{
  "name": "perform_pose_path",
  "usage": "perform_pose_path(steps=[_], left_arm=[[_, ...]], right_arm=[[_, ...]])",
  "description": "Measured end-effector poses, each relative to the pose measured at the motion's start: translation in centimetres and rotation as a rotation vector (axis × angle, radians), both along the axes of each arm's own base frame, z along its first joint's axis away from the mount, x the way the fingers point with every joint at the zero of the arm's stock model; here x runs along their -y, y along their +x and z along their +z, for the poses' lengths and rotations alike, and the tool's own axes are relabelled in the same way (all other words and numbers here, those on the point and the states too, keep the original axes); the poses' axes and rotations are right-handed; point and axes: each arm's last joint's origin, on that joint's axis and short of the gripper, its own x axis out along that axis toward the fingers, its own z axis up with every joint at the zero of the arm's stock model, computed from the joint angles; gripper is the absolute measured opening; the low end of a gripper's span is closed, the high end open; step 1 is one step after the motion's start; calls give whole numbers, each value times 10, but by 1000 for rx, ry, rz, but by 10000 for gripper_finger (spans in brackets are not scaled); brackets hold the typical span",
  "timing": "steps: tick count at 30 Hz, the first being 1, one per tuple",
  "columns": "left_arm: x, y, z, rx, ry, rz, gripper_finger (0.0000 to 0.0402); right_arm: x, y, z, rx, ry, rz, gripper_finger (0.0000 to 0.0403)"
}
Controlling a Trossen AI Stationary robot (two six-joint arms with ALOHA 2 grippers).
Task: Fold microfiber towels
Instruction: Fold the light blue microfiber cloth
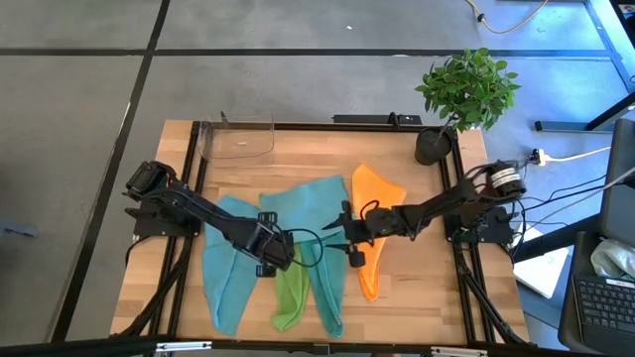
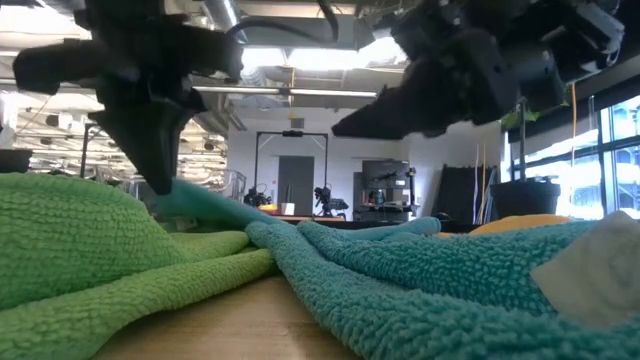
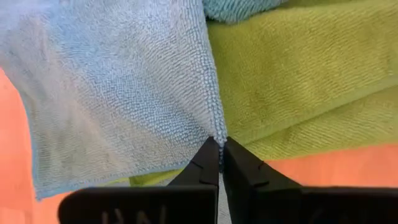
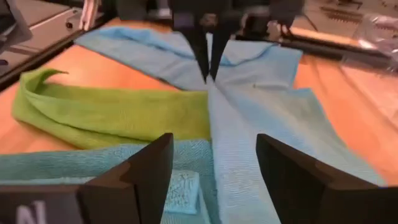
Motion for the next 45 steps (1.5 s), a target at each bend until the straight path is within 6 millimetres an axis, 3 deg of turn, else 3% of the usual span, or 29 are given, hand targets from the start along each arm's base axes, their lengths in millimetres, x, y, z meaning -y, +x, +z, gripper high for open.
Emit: perform_pose_path(steps=[12, 20, 29, 45], left_arm=[[12, -4, 2, 16, -31, 50, 1], [20, 4, 19, 75, -59, 54, 1], [22, 6, 26, 83, -64, 58, 1], [21, 7, 27, 89, -67, 60, 1]], right_arm=[[-32, 74, -10, 37, -116, 40, 222], [-42, 111, -15, -47, -203, 48, 222], [-43, 121, -18, -51, -251, -2, 195], [-40, 121, -22, -69, -327, 18, 29]])
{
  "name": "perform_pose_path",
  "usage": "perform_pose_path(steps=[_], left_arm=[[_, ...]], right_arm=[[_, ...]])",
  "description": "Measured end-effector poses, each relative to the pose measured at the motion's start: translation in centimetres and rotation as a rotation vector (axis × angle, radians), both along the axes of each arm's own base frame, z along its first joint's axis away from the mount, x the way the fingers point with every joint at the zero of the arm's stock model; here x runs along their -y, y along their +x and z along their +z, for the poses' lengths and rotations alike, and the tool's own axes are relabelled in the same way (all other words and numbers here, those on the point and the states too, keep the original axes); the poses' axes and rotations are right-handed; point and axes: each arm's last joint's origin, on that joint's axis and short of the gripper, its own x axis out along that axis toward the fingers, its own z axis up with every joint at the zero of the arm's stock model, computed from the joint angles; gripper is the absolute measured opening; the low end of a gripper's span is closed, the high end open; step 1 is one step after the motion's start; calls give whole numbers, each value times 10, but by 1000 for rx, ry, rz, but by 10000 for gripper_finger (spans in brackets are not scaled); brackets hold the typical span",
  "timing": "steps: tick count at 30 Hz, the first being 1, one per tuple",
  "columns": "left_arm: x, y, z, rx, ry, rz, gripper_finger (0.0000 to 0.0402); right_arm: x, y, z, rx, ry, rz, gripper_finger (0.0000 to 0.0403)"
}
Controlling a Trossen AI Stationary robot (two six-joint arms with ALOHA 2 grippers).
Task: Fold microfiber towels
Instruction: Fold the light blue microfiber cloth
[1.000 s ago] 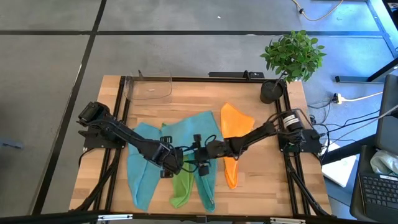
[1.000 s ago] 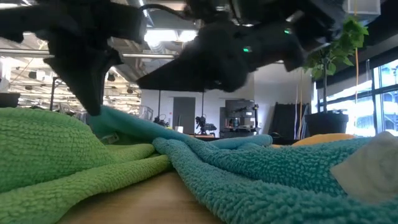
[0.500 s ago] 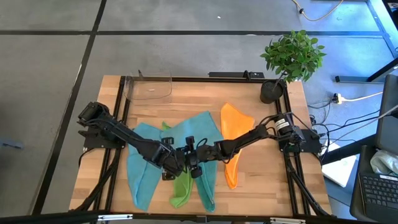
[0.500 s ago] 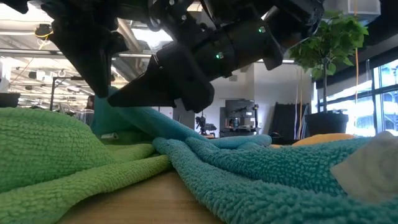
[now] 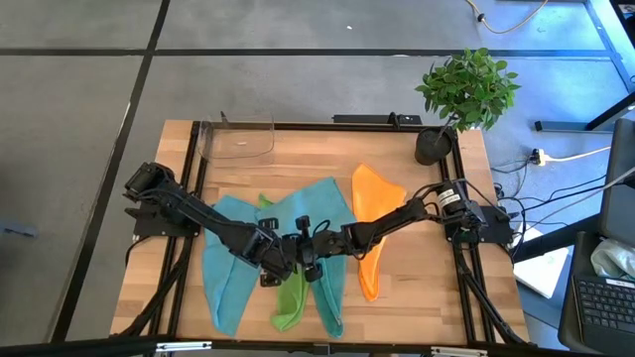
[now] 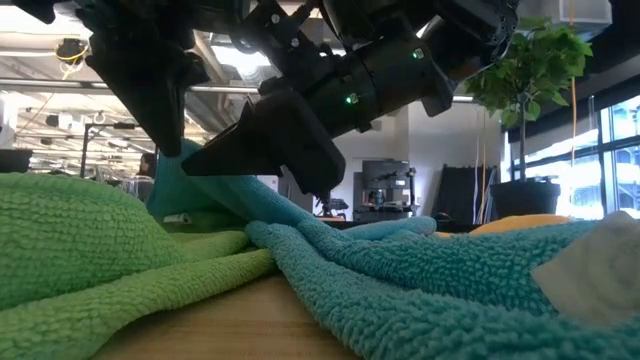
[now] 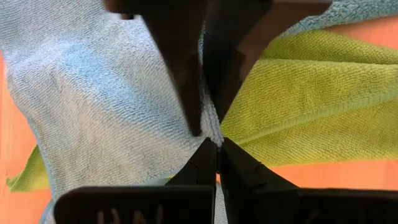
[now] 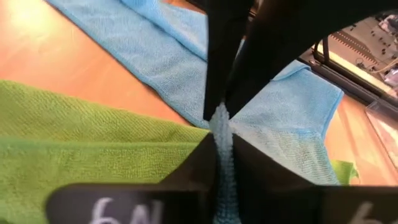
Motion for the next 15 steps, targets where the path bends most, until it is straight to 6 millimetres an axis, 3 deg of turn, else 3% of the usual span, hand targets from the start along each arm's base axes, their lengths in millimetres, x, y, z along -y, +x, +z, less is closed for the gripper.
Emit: perform_pose_path(steps=[2, 8, 13, 15], left_arm=[[0, 0, 0, -1, 1, -1, 2], [-2, -5, 0, -46, 39, -2, 2], [1, -28, -4, -201, 134, 8, 9], [4, -35, -2, -218, 181, 5, 22]], right_arm=[[0, 0, 0, 0, -22, 10, 10], [0, -3, -3, -67, -42, 11, 6], [3, -13, -20, -231, -83, 12, 6], [2, -12, -13, -205, -76, 13, 5]])
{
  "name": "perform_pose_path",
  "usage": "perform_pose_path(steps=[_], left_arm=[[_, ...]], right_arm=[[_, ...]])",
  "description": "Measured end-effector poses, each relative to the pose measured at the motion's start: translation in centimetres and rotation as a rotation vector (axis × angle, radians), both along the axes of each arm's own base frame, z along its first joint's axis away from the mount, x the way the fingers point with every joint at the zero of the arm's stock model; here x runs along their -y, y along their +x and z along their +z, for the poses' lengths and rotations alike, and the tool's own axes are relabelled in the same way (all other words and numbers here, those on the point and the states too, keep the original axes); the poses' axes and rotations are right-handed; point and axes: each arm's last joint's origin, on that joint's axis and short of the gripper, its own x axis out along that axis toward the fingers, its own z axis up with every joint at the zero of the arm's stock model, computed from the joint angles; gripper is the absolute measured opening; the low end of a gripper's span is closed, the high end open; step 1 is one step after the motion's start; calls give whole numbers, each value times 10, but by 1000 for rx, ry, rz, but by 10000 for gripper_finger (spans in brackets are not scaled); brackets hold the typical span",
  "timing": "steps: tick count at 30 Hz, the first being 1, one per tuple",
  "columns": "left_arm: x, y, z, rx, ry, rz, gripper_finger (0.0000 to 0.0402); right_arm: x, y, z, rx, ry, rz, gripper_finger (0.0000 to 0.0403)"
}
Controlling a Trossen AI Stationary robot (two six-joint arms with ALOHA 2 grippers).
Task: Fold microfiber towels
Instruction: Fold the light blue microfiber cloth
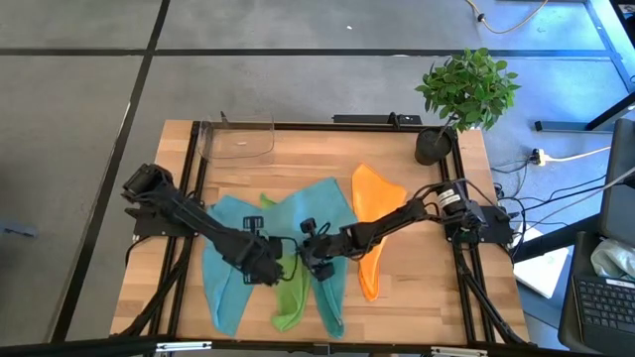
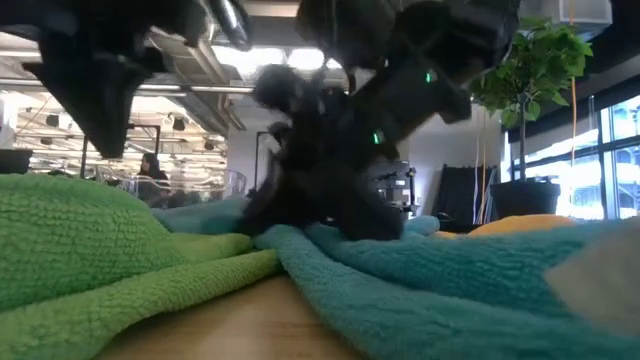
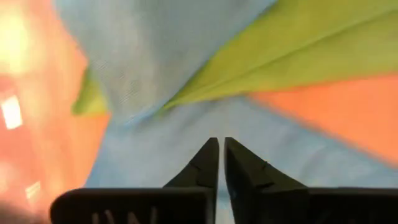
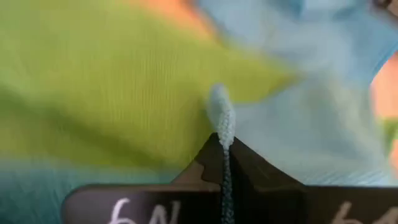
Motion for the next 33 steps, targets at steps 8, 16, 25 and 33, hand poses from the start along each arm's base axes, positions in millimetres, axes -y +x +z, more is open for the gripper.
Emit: perform_pose_path(steps=[8, 16, 25, 33], left_arm=[[25, -12, 1, 152, 110, -12, 95], [44, -26, 3, 299, 191, -7, 131], [59, -27, 8, 615, 319, -22, 161], [52, -26, -18, 651, 298, 13, 194]], right_arm=[[3, -3, 29, 48, -7, -18, 5], [5, -11, 71, 112, -6, -9, 5], [20, -15, 106, 203, -6, -23, 5], [29, -13, 105, 193, 2, -26, 6]])
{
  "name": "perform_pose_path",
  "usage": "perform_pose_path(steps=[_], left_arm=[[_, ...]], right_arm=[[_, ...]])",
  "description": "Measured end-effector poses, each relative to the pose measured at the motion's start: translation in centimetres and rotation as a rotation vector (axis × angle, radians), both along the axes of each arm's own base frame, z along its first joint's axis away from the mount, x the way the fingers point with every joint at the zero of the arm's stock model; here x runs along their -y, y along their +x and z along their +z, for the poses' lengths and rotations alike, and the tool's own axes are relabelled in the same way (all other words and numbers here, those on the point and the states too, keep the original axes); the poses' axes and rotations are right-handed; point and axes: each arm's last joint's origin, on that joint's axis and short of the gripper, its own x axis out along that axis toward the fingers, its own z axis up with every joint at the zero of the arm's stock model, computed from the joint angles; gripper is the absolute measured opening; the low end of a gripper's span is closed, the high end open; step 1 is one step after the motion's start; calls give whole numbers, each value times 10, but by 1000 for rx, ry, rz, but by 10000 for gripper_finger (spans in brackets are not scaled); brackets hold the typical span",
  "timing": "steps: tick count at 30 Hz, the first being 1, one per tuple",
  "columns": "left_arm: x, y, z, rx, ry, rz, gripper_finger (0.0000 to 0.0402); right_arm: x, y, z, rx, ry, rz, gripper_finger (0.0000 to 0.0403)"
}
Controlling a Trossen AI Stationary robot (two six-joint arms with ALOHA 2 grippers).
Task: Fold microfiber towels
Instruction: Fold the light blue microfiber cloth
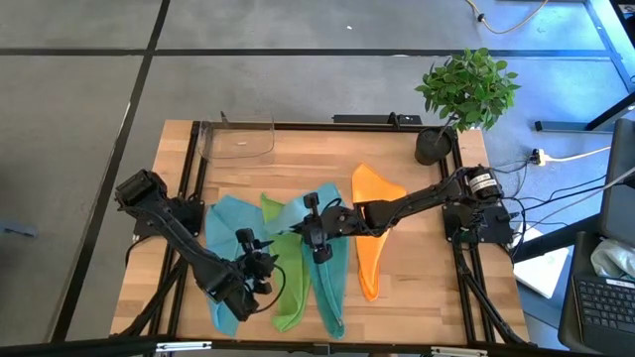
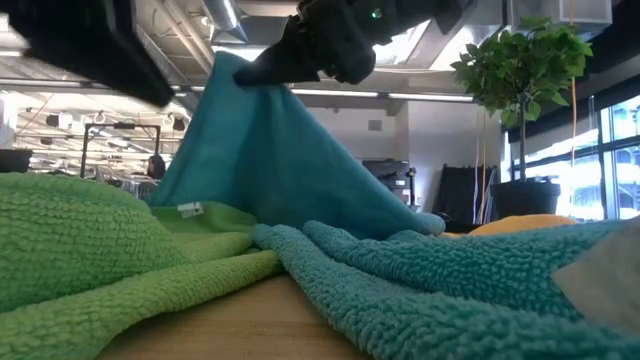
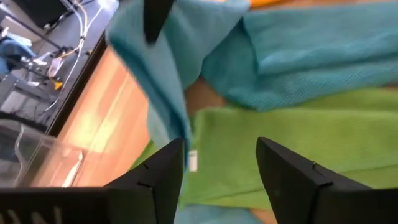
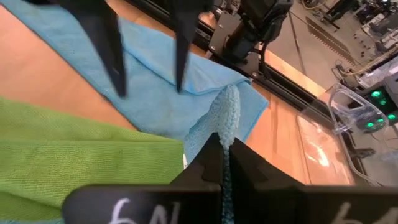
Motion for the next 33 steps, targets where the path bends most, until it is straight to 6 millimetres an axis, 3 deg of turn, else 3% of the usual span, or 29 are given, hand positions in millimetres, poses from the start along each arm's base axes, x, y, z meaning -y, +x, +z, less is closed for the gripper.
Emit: perform_pose_path(steps=[16, 33], left_arm=[[-23, -13, -46, 104, 22, 67, 202], [-66, 10, -59, 103, 84, 182, 201]], right_arm=[[2, 1, 3, 27, -21, 7, 6], [2, 2, 5, 43, -36, 19, 6]])
